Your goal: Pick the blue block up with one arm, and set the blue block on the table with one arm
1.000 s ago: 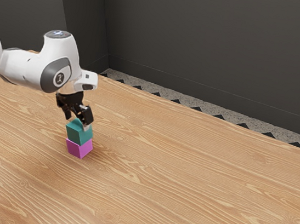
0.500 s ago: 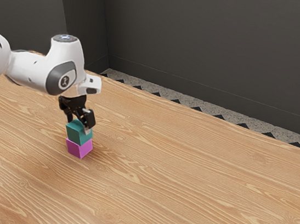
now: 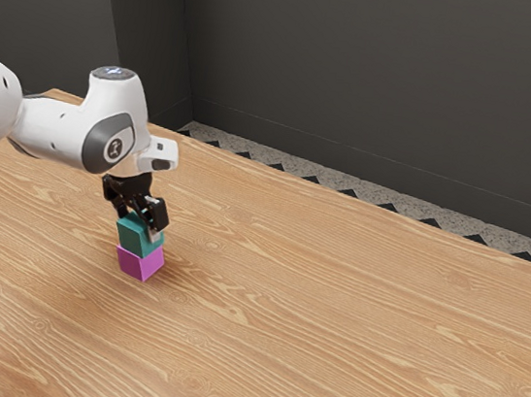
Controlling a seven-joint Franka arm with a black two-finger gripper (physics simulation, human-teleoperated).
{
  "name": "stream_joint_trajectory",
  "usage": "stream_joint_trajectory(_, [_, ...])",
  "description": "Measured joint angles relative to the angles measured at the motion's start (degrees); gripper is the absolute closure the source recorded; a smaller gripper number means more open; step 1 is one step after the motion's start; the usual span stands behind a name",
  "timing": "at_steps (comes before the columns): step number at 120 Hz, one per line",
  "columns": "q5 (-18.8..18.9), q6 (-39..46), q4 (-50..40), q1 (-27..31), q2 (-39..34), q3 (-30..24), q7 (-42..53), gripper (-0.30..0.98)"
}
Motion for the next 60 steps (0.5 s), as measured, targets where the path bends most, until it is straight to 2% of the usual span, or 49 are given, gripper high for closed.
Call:
stream_joint_trajectory(28, [-0.09, 0.32, 0.00, 0.03, 0.32, -0.05, -0.12, 0.00])
stream_joint_trajectory(46, [-0.10, 0.47, 0.00, 0.03, 0.28, -0.06, -0.42, 0.16])
stream_joint_trajectory(60, [-0.13, 0.57, 0.00, 0.04, 0.27, -0.06, -0.66, 0.24])
